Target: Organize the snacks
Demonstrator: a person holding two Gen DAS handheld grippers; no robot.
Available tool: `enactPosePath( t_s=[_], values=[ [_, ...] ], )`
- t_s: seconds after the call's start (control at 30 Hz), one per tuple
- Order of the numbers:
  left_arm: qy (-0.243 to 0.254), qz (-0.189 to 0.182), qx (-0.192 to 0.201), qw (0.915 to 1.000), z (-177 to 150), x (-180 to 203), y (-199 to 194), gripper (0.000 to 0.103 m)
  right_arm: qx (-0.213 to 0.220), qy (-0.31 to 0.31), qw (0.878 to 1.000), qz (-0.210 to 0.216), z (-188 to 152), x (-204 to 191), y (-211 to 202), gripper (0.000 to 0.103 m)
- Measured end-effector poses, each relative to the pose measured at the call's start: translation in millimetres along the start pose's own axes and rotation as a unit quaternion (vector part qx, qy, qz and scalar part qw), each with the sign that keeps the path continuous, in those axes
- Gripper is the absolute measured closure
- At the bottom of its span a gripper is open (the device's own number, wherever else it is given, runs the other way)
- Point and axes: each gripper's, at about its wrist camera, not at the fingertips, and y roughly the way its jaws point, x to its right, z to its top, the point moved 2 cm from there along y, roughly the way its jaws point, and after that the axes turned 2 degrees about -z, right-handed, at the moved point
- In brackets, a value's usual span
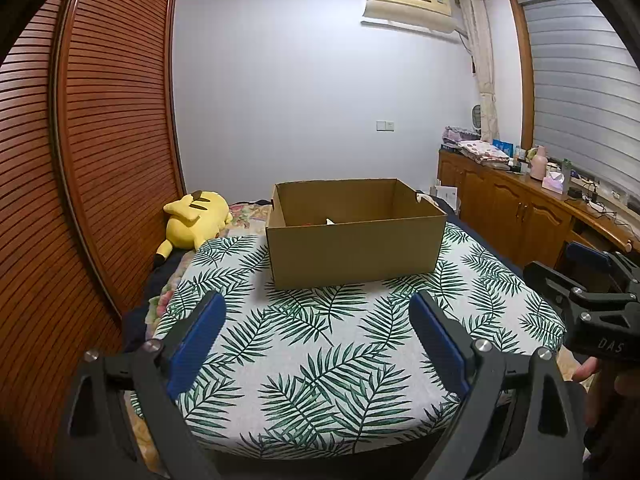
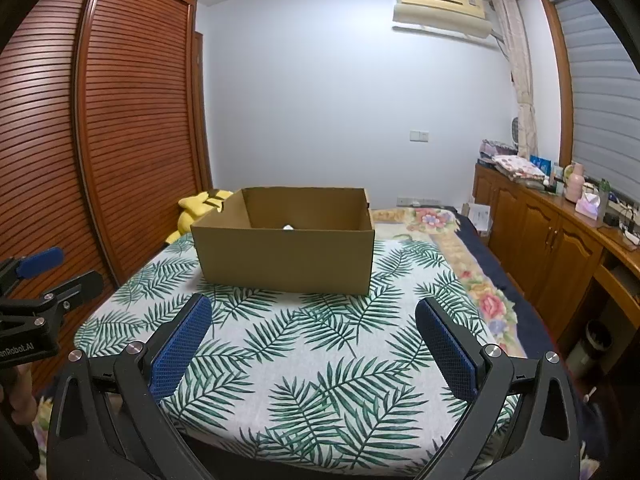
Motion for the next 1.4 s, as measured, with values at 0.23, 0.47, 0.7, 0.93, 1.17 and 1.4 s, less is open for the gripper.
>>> enactPosePath(
  t_s=[0.23, 0.47, 0.7, 0.93, 1.17, 1.4],
  values=[
    [0.000, 0.001, -0.001, 1.0000, -1.0, -1.0, -1.0, 0.009, 0.000, -0.001, 1.000, -0.001, -0.3, -0.4, -0.1, 0.000],
    [0.000, 0.002, -0.001, 1.0000, -1.0, -2.7, -0.9, 0.009, 0.000, 0.001, 1.000, -0.002, -1.0, 0.6, -1.5, 0.000],
    [0.000, 0.002, 0.000, 1.0000, -0.7, -3.5, -1.2, 0.009, -0.001, 0.002, 1.000, -0.002, -1.0, 0.6, -1.3, 0.000],
    [0.001, 0.002, -0.001, 1.0000, -0.8, -3.8, -1.1, 0.009, 0.000, 0.002, 1.000, -0.003, -0.8, 1.0, -1.5, 0.000],
    [0.000, 0.002, 0.000, 1.0000, -0.8, -3.7, -1.2, 0.009, 0.000, 0.002, 1.000, -0.004, -0.7, 1.0, -1.5, 0.000],
    [0.000, 0.002, -0.001, 1.0000, -0.9, -3.6, -1.4, 0.009, -0.001, 0.003, 1.000, -0.003, -0.7, 1.0, -1.9, 0.000]
  ],
)
